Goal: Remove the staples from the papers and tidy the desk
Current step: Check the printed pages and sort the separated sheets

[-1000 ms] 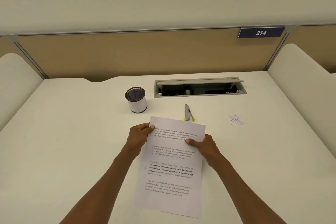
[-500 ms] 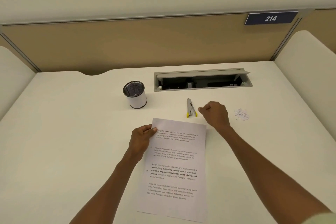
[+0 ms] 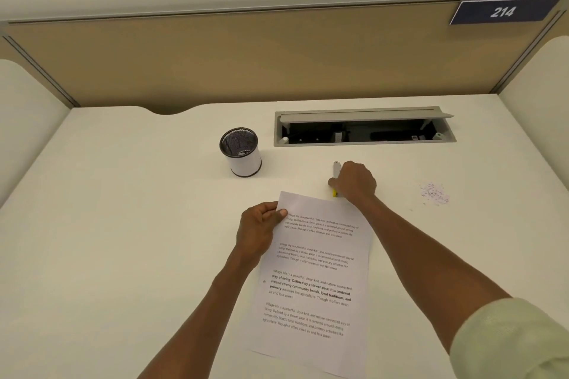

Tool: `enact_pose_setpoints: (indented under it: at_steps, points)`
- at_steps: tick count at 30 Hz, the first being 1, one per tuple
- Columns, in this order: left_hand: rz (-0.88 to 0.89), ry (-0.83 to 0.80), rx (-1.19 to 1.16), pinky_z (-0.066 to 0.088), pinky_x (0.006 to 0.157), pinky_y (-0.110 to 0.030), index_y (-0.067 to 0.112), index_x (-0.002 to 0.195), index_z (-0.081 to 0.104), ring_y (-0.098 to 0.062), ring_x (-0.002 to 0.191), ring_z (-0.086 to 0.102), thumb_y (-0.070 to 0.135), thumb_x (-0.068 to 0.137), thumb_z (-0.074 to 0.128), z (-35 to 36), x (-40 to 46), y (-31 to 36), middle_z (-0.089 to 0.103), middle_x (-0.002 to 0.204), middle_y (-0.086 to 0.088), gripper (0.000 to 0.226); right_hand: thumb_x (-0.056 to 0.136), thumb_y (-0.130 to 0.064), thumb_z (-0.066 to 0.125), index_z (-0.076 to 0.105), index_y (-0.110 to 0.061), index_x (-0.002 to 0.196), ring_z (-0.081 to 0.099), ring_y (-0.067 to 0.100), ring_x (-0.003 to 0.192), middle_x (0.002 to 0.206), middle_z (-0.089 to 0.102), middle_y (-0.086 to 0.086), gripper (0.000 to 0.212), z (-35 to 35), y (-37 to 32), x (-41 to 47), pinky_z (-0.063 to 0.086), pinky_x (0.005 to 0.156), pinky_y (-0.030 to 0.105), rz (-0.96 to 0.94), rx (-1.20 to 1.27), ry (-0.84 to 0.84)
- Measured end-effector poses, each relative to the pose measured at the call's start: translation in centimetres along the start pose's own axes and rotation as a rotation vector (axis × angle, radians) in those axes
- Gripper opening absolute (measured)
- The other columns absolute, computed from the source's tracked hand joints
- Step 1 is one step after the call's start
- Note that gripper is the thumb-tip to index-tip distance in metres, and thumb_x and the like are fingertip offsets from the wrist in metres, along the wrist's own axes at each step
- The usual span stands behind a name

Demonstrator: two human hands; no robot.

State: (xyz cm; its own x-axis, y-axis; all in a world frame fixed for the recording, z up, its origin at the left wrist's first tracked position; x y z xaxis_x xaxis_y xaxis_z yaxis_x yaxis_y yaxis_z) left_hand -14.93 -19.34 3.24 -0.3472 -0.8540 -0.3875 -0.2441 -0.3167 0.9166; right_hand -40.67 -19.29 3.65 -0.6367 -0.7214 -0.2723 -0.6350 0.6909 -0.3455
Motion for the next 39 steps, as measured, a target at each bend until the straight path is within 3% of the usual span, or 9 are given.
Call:
enact_pose_setpoints:
  at_steps: [4,7,10,13,17,22,28,32,39]
  points:
    - [-0.002,-0.012,-0.016,0.060,0.074,-0.031,0.017,0.105,0.072,-0.022,0.083,0.077,0.018,0.094,0.070,0.4,-0.3,0.0,0.080,0.090,-0.001,0.012,0.074,-0.025,0.068,0.056,-0.008,0.073,0.062,0.025,0.063,0.067,0.062,0.004,0.020,0.0,1.1,0.7,0.052,0.059,0.029,0.123,0.317,-0.114]
    - [0.000,-0.011,-0.027,0.060,0.075,-0.032,0.019,0.103,0.073,-0.021,0.082,0.077,0.017,0.094,0.069,0.6,-0.6,0.4,0.080,0.090,-0.002,0.010,0.075,-0.024,0.077,0.067,-0.001,0.085,0.066,0.025,0.069,0.082,0.069,0.014,0.028,0.3,1.4,0.4,0.058,0.064,0.033,0.208,0.760,-0.275]
    - [0.001,-0.017,-0.046,0.060,0.081,-0.039,0.019,0.103,0.073,-0.022,0.083,0.077,0.016,0.093,0.070,0.8,-0.8,0.9,0.080,0.091,-0.003,0.011,0.085,-0.019,0.072,0.068,-0.001,0.103,0.067,0.025,0.081,0.094,0.069,0.016,0.026,-0.4,0.4,-1.5,0.054,0.073,0.031,0.181,1.185,-0.467]
    - [0.017,-0.022,-0.043,0.060,0.083,-0.042,0.015,0.107,0.073,-0.022,0.082,0.077,0.016,0.093,0.070,1.0,-1.3,1.5,0.080,0.091,-0.004,0.014,0.090,-0.013,0.065,0.065,0.000,0.106,0.067,0.027,0.087,0.099,0.069,0.017,0.020,-1.5,-0.5,-3.5,0.053,0.081,0.034,0.091,1.406,-0.547]
    - [0.050,-0.032,-0.013,0.060,0.084,-0.043,0.016,0.110,0.072,-0.023,0.084,0.077,0.018,0.093,0.071,1.2,-1.9,2.2,0.080,0.092,-0.002,0.017,0.090,-0.010,0.064,0.062,-0.004,0.117,0.065,0.023,0.096,0.107,0.070,0.012,0.028,-2.9,-1.8,-6.1,0.051,0.085,0.031,-0.129,1.298,-0.513]
    - [0.094,-0.036,0.003,0.060,0.080,-0.035,0.017,0.113,0.074,-0.020,0.084,0.077,0.017,0.093,0.070,1.5,-2.7,3.1,0.080,0.092,0.001,0.020,0.085,-0.013,0.072,0.064,-0.010,0.114,0.069,0.024,0.099,0.105,0.074,0.010,0.030,-4.6,-2.8,-8.8,0.052,0.083,0.033,-0.322,1.058,-0.397]
    - [0.137,-0.040,0.005,0.058,0.067,-0.023,0.015,0.111,0.075,-0.019,0.082,0.077,0.015,0.094,0.069,2.0,-3.4,4.0,0.080,0.091,0.001,0.019,0.082,-0.014,0.075,0.065,-0.013,0.111,0.071,0.011,0.094,0.102,0.074,0.002,0.031,-5.8,-3.7,-10.6,0.052,0.080,0.017,-0.404,0.951,-0.356]
    - [0.164,-0.043,-0.008,0.059,0.068,-0.026,0.013,0.111,0.075,-0.021,0.083,0.077,0.014,0.093,0.069,2.3,-3.8,4.6,0.080,0.092,-0.001,0.019,0.080,-0.012,0.077,0.066,-0.011,0.110,0.071,0.008,0.089,0.100,0.074,0.004,0.031,-6.0,-4.2,-11.4,0.051,0.071,0.012,-0.432,0.925,-0.343]
    - [0.188,-0.032,0.020,0.060,0.077,-0.039,0.016,0.109,0.075,-0.022,0.083,0.077,0.017,0.094,0.070,1.8,-4.0,4.9,0.080,0.092,-0.001,0.016,0.080,-0.009,0.076,0.066,-0.013,0.107,0.071,0.010,0.092,0.099,0.074,0.003,0.028,-6.1,-4.6,-11.6,0.055,0.080,0.020,-0.457,0.897,-0.305]
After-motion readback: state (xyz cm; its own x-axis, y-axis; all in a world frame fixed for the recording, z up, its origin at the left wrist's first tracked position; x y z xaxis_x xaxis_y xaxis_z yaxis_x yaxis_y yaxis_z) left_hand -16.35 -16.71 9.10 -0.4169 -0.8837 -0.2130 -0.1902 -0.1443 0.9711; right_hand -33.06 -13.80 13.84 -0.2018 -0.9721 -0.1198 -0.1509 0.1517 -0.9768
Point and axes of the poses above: each hand's wrist, its own x-axis towards the middle knuckle, its own z-axis out of the palm, y = z × x, the point moved 6 cm from there along x, towards the middle knuckle
